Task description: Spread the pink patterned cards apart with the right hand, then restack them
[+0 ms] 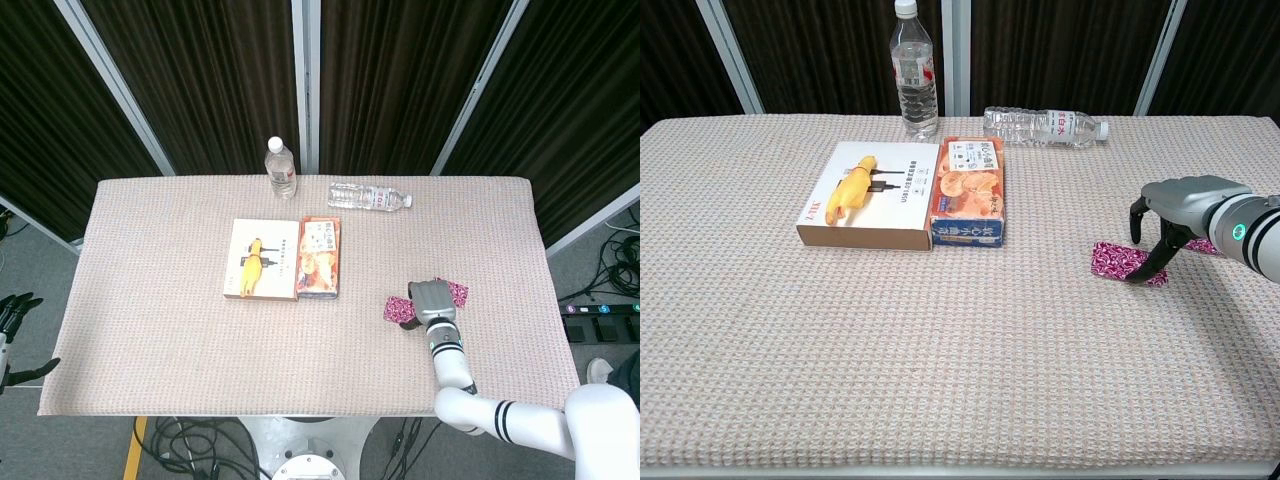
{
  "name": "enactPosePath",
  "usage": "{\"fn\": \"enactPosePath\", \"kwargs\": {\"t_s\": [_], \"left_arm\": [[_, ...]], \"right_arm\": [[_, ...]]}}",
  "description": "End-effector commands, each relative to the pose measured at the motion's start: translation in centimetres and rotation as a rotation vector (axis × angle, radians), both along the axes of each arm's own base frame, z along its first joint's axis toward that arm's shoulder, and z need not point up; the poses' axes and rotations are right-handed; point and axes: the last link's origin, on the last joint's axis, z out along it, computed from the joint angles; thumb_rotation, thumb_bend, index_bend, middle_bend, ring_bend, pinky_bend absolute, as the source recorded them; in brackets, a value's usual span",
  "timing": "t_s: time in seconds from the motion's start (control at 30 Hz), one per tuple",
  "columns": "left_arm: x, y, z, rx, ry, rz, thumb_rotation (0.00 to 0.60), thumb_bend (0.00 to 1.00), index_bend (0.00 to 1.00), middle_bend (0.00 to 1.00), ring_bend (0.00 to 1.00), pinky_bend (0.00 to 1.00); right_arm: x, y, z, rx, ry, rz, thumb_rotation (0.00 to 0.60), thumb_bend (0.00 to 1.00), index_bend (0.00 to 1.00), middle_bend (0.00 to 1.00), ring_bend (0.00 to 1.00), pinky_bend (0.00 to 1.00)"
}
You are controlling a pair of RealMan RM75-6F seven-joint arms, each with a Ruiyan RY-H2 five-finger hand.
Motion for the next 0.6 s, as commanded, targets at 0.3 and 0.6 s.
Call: {"fn": "enactPosePath", "kwargs": {"t_s": [0.3, 0.6], "left_arm": [[-0.05, -0.02, 0.1, 0.004, 0.0, 0.002, 0.6, 0.03, 0.21, 0.22, 0.09, 0.27], [-0.17, -0.07, 0.1, 0.005, -0.002, 0.005, 0.6, 0.03, 0.21, 0.22, 0.09, 0.27]], "right_arm": [[0.09, 0.12, -0.4, 0.01, 0.007, 0.013, 0.416, 0.0, 0.38, 1.0, 1.0, 1.0], [-0.29, 0.06, -0.29, 0.002, 0.03, 0.012, 0.424, 0.0, 0.38, 1.0, 1.0, 1.0]]}}
